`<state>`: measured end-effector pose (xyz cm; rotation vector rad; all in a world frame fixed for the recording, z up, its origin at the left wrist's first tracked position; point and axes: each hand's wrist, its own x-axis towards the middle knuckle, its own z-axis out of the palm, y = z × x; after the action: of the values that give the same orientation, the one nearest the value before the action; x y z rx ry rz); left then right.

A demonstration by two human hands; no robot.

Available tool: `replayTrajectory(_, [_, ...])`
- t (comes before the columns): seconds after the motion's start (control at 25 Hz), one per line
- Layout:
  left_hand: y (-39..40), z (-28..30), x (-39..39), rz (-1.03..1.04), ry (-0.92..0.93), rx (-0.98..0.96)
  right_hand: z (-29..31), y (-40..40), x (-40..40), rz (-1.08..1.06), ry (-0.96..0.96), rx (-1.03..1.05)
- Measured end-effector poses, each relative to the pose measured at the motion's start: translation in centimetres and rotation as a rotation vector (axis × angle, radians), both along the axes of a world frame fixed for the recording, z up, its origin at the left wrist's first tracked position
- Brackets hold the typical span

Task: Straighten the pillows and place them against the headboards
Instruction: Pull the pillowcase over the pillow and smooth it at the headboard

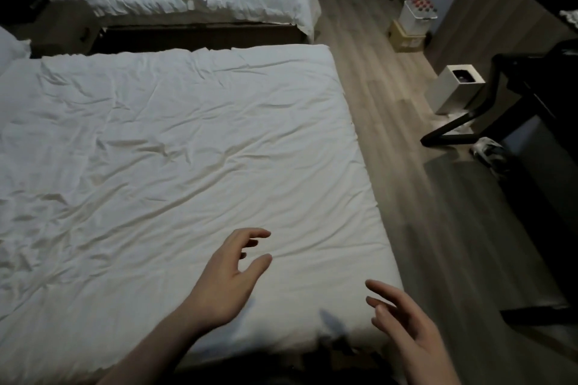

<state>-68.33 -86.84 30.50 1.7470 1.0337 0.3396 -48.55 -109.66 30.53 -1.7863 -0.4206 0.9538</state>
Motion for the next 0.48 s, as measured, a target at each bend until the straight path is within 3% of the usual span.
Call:
replayTrajectory(0.24, [-9.0,-2.1,8.4,0.353,-0.040,-0.006,-2.7,-1.2,16.2,0.317,0.029,0.067])
replayTrajectory(0.48, [-21.6,-1.2,17.5,0.539,-0.112,-0.088,0.7,-2.8,28.8,0.549,0.064,0.115])
